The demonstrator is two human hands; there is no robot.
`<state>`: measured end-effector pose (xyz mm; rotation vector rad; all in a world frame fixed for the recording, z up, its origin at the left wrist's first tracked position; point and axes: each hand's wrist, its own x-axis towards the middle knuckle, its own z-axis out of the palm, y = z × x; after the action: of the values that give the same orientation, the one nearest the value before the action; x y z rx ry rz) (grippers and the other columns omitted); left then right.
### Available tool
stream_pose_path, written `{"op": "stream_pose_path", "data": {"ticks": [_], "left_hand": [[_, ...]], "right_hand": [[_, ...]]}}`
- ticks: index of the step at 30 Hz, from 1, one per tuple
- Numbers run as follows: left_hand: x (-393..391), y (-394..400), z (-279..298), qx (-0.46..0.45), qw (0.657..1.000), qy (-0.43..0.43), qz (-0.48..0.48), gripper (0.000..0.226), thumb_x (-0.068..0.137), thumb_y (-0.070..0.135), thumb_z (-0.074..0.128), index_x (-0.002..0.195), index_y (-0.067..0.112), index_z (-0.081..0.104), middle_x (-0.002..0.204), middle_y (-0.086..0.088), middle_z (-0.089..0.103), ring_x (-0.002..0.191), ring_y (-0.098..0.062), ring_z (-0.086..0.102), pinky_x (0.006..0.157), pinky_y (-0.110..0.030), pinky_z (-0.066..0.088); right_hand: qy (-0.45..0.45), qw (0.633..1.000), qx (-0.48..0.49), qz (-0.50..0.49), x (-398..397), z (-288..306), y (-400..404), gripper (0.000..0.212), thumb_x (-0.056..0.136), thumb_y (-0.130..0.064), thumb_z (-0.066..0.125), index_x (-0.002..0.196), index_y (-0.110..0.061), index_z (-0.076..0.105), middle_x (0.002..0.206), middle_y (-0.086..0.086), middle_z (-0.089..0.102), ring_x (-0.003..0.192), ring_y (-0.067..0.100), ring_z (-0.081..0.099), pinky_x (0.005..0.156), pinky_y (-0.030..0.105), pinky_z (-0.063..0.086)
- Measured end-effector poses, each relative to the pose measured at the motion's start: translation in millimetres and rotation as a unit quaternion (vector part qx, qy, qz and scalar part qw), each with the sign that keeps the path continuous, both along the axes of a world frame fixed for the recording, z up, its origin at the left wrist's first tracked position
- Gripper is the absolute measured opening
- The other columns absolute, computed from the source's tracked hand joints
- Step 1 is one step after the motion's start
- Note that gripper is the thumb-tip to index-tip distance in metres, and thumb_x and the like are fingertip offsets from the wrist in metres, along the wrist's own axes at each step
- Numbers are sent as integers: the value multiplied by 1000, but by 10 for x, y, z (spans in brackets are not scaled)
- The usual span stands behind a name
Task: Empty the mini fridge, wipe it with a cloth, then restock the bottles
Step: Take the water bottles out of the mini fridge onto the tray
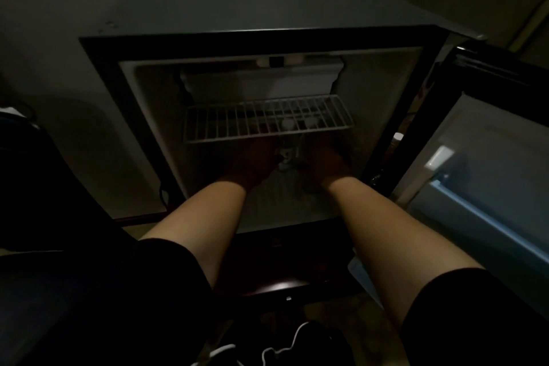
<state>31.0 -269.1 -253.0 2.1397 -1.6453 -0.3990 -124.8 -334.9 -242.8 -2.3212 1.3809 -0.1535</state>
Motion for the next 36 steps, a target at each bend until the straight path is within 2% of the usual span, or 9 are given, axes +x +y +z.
{"op": "stream_pose_path", "data": {"ticks": [2,5,11,14,16,21,24,29,36], "left_hand": [[-15,27,-3,-9,1000,-3,3,36,94,19,62,126,5,59,131,-18,57,120,-33,53,98,-34,39],[-55,100,24,-17,1000,-10,0,37,91,20,67,122,2,60,127,-20,58,117,-36,54,96,-36,41],[-246,357,361,36,999,-30,0,43,91,29,67,125,5,58,131,-22,53,118,-36,52,95,-34,40],[-412,512,592,64,997,-35,2,43,90,32,67,126,11,58,134,-18,50,118,-34,52,94,-34,41],[-543,639,719,76,996,-33,20,39,87,36,70,119,15,61,128,-12,52,111,-30,54,87,-33,42],[-924,1045,903,79,993,-14,82,23,86,38,71,97,23,58,105,-1,58,88,-15,55,83,-35,50],[-1219,1359,964,61,989,-25,133,31,85,44,69,105,23,57,105,4,46,93,-16,54,89,-36,50],[-1723,1942,1008,63,980,-40,185,37,85,45,69,108,18,59,112,-1,50,100,-21,56,91,-40,50],[-2364,2485,1096,78,981,-53,172,33,85,44,70,101,18,58,102,2,45,94,-18,52,82,-31,45]], "right_hand": [[-29,999,-17,-1,-15,-30,32,63,103,-24,51,157,-14,20,158,18,29,142,36,34,118,44,27],[9,1000,-20,-4,-76,25,106,48,106,-22,42,152,-10,33,155,20,33,139,38,38,116,43,30],[51,998,25,24,-157,312,384,47,103,-22,51,147,-8,43,151,20,42,136,37,43,109,40,36],[68,995,62,32,-295,542,562,41,95,-17,61,134,-7,54,135,18,56,122,37,56,101,41,47],[65,996,50,44,-400,699,689,33,90,-15,65,123,-9,60,123,18,61,113,37,60,95,42,52],[40,992,-7,119,-694,980,1033,24,88,-15,64,112,-15,63,122,14,48,109,39,59,95,42,50],[27,986,-4,166,-931,1082,1274,18,88,-16,67,104,-18,59,123,10,41,105,36,58,94,44,50],[22,972,-27,230,-1390,1072,1699,23,89,-15,67,110,-14,56,121,10,40,103,35,58,80,40,47],[19,968,1,248,-2023,1111,2208,23,89,-21,69,109,-18,58,116,5,42,95,25,54,78,38,47]]}}
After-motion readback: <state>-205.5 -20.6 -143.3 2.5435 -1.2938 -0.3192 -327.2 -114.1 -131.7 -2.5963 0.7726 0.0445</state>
